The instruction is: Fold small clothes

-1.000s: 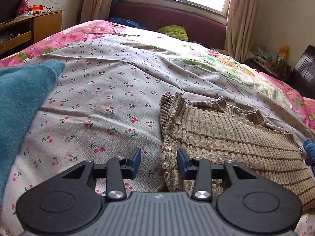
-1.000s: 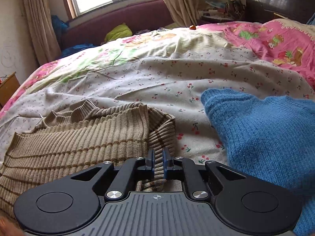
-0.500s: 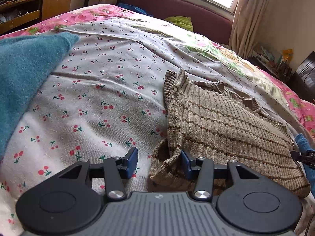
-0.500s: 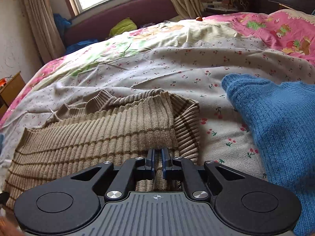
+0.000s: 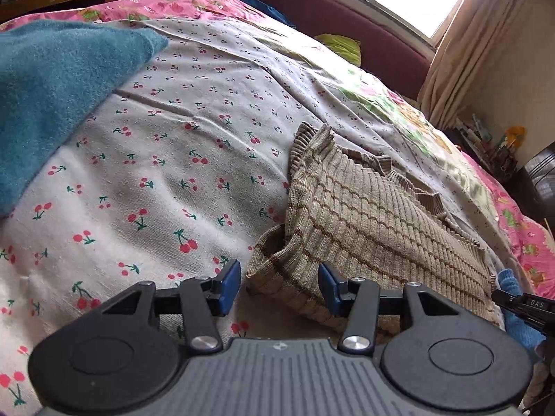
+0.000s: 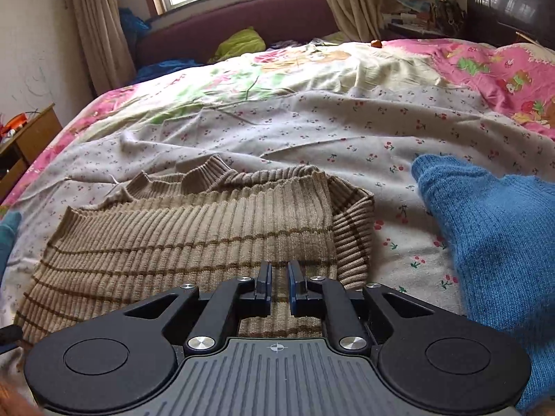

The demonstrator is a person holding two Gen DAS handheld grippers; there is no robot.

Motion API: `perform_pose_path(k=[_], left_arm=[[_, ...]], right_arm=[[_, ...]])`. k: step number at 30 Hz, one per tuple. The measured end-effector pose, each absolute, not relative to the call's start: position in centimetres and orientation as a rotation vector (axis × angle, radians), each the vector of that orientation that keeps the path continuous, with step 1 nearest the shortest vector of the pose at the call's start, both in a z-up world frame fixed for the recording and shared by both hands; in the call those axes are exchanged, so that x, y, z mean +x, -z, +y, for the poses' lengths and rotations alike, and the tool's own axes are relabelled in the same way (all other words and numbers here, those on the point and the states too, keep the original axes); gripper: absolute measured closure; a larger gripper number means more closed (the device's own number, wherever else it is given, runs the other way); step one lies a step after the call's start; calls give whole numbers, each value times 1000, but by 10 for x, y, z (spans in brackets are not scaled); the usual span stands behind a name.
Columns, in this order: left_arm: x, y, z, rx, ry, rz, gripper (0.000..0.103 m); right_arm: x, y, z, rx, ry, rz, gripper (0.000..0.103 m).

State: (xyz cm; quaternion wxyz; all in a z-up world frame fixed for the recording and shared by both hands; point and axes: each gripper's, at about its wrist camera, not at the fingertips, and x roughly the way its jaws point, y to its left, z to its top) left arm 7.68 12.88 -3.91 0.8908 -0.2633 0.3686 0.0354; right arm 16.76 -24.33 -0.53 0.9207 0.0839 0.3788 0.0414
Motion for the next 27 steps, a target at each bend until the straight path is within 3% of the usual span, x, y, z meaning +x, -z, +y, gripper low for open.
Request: perform_pose_path(k=[3, 12, 21, 27], left_arm=[[67, 42, 134, -661, -122, 754, 44], [77, 54, 117, -731, -115, 725, 42], [78, 70, 128, -800, -83, 662, 42], [79, 71, 127, -797, -71, 639, 42]], right_arm=[[174, -10, -218, 134, -160, 773, 90], [240, -21, -73, 76, -483, 899, 73], [295, 12, 40, -14, -506, 1096, 65], [302, 24, 71, -153, -427, 1104, 62]])
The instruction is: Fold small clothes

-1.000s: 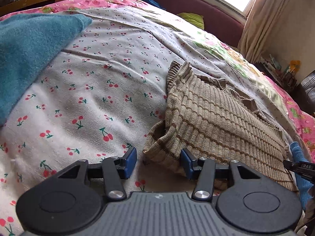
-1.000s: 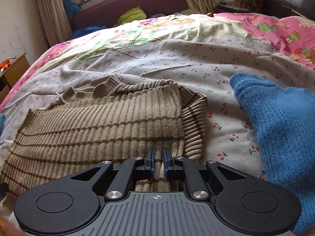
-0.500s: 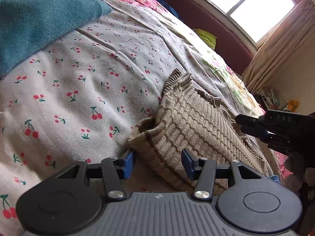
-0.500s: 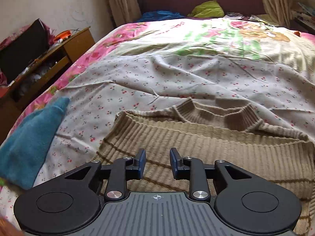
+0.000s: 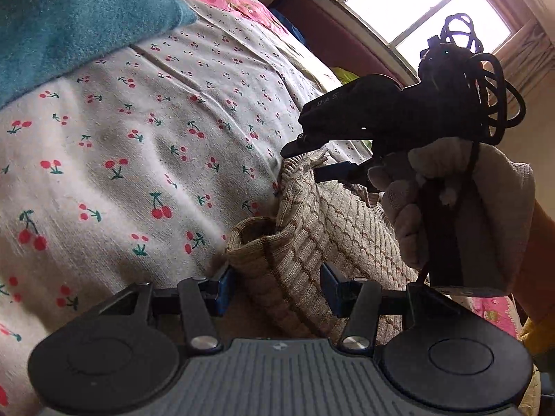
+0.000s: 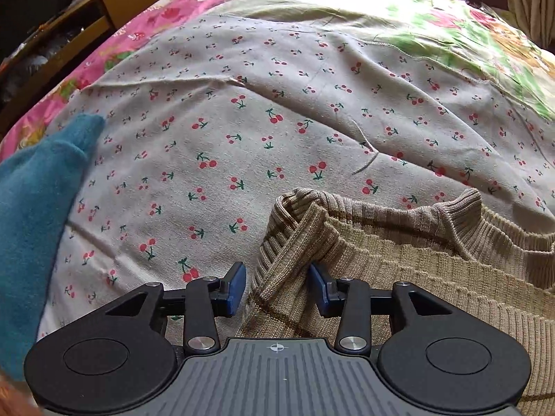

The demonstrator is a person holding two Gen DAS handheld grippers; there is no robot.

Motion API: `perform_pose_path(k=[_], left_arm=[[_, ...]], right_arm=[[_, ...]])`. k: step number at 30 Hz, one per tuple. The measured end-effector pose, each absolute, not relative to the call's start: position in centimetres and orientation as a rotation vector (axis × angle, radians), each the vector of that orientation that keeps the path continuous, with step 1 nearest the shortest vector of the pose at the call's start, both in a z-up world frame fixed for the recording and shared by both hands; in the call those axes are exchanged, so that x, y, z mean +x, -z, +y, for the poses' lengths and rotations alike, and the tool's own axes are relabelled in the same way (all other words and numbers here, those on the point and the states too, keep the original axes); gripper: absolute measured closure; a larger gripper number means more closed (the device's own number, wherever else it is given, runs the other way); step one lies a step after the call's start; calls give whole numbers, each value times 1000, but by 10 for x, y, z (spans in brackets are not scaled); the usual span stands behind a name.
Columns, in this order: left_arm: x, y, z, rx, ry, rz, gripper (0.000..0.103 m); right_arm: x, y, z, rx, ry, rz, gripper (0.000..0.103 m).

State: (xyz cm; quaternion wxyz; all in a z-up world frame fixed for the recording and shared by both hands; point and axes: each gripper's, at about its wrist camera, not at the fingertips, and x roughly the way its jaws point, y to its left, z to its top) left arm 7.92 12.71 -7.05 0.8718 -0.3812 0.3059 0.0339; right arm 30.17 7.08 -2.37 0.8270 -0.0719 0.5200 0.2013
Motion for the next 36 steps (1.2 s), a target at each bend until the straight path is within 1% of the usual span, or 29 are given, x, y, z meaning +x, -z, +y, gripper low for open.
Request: perform_pose_path(k=[3, 7, 8, 9, 11, 12, 13, 14, 15, 16, 17, 18, 20, 22, 25, 31, 36], left_arm=[[77, 71, 128, -801, -68, 632, 42], [75, 70, 121, -761, -79, 632, 42], [75, 70, 121, -762, -81, 633, 42], [74, 71, 123, -773, -83, 634, 41], [73, 73, 127, -808, -88, 627, 41], [74, 73, 127, -818, -89, 626, 41], [75, 74, 127, -823, -87, 626, 38], [76, 75, 127, -824, -83, 630, 35], [78, 76, 126, -826, -74, 633, 28], [79, 76, 125, -826, -70, 632, 25], [80, 75, 123, -820, -62, 629, 25], [80, 74, 122, -813, -51, 629, 26], [81, 70, 119, -792, -38, 621, 34], [80, 65, 116, -771, -19, 603, 45], [75, 49, 107, -714, 44, 556, 57], [68, 10, 55, -545, 223, 505, 66], [71, -9, -29, -371, 476, 521, 66]], right_arm=[[301, 31, 83, -274, -420, 1103, 60], [301, 36, 90, -316, -396, 1091, 60], [299, 37, 91, -323, -392, 1085, 62], [298, 36, 91, -339, -390, 1076, 70], [297, 35, 87, -348, -397, 1066, 78], [297, 32, 82, -327, -405, 1065, 85], [297, 28, 76, -300, -410, 1069, 89], [298, 24, 70, -264, -413, 1074, 90], [299, 20, 64, -229, -416, 1075, 91], [298, 14, 56, -186, -420, 1069, 91], [297, 8, 50, -158, -425, 1060, 91], [296, 1, 42, -131, -434, 1048, 91], [291, -11, 26, -83, -444, 1025, 91], [287, -23, 7, -27, -452, 1001, 91], [280, -38, -29, 67, -453, 968, 91], [265, -64, -118, 239, -426, 900, 91], [249, -67, -210, 378, -352, 841, 91]])
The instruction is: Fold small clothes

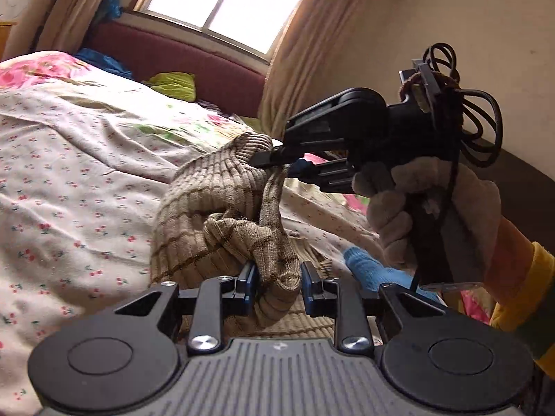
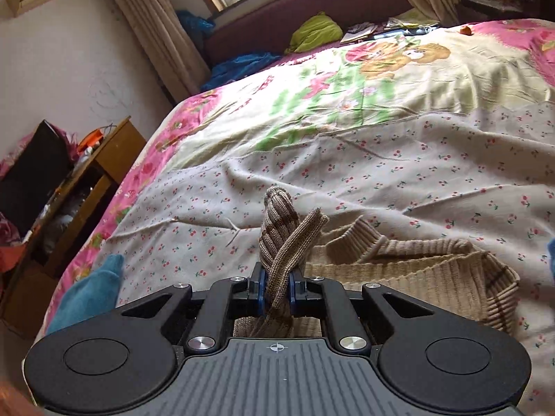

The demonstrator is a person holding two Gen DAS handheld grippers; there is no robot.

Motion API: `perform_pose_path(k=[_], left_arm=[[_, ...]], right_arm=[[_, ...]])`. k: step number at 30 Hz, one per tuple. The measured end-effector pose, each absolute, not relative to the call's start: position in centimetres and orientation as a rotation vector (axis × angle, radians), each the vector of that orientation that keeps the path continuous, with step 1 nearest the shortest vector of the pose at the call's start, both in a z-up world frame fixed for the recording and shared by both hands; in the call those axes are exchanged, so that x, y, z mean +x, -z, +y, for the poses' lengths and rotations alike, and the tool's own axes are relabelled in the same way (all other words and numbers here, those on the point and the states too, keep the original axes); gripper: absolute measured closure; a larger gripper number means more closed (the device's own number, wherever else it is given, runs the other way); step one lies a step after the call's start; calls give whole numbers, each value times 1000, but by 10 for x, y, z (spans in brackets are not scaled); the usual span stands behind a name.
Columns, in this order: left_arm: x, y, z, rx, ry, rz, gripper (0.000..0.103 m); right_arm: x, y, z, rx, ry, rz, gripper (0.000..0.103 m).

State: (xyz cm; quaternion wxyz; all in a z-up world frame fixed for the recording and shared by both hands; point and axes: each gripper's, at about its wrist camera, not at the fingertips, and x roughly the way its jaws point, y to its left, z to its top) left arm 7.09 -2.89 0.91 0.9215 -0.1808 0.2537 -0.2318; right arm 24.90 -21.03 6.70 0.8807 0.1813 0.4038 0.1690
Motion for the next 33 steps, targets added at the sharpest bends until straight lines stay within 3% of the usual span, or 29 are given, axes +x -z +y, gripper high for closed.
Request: perform_pose_path(k=[5, 8, 16, 24, 33], left_arm=[[85, 18, -100, -290, 614, 676, 67], [85, 32, -124, -230, 640, 749, 68], [86, 31, -136, -180, 624, 765, 68], [81, 27, -133, -126, 603, 758, 68], [79, 22, -128, -142, 600, 751, 68]], right_arm=[[248, -17, -287, 407, -186, 914, 91], [238, 11, -317, 490, -133, 932, 85], [164, -7, -337, 566, -269, 792, 85], [185, 43, -324, 738, -339, 957, 85], [182, 61, -336, 860, -394, 972, 76]])
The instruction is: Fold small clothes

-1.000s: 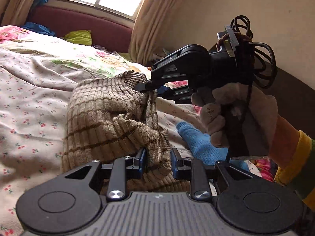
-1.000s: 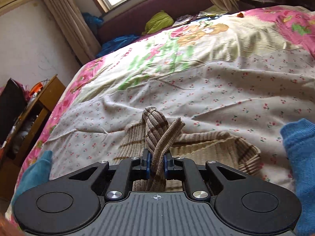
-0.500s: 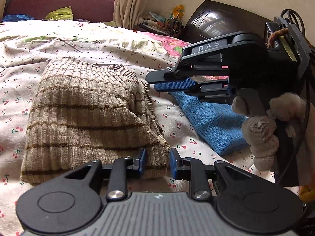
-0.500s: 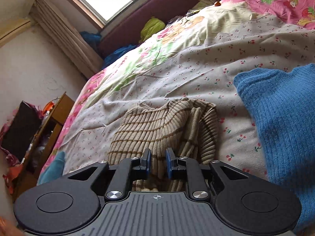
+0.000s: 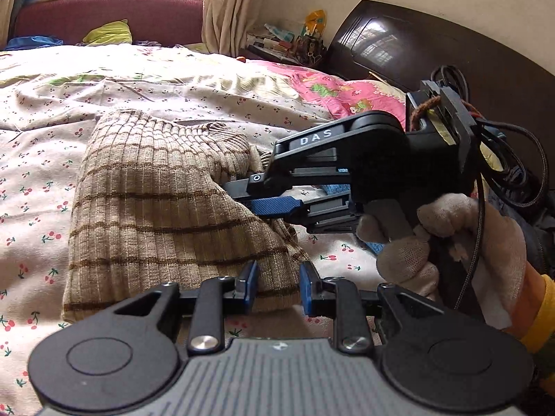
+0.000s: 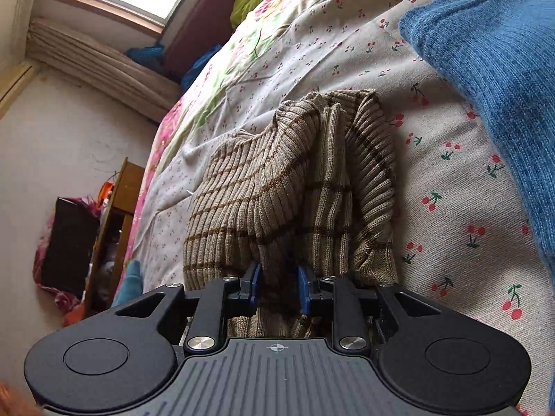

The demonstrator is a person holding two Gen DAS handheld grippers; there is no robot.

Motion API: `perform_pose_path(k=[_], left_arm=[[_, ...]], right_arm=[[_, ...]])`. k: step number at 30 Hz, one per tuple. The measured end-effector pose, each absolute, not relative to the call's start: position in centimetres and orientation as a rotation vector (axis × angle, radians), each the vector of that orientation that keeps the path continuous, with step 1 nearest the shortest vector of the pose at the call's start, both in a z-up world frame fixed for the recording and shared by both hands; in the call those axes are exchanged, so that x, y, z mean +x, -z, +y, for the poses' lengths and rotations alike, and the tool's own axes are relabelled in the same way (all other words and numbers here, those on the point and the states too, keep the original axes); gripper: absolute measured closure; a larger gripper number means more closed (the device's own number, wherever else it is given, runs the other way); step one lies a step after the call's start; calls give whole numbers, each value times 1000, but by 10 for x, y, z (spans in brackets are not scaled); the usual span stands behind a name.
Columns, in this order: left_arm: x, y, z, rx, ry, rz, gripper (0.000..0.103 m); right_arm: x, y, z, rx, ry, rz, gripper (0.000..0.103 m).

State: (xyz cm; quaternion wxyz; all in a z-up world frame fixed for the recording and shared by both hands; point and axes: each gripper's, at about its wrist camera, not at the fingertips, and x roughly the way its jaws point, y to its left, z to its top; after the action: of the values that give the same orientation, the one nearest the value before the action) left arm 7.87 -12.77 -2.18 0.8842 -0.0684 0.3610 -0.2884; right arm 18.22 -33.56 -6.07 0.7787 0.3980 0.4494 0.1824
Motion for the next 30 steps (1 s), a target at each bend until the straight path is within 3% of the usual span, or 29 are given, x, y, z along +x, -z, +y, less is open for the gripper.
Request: perform_pose_path(k=[5, 7, 13, 17, 23, 25, 30], left_arm=[[83, 24, -130, -138, 593, 765, 68], [84, 23, -131, -129, 595, 762, 68], [83, 21, -144, -119, 642, 753, 67], [91, 37, -155, -68, 642, 830, 65], [78, 24, -138, -48, 662, 807, 64], [72, 18, -130, -36, 660, 796, 64], [64, -2, -101, -83, 624, 744, 59]], right_arm=[[187, 74, -327, 909, -432, 968, 74], [185, 69, -326, 908, -438, 937, 90], [170, 42, -366, 899, -372, 798, 95], [179, 60, -362, 785, -250, 877, 96], [173, 41, -360, 761, -267, 836, 88], [175, 36, -363, 757, -276, 834, 73], [186, 38, -358, 723, -245, 837, 55]])
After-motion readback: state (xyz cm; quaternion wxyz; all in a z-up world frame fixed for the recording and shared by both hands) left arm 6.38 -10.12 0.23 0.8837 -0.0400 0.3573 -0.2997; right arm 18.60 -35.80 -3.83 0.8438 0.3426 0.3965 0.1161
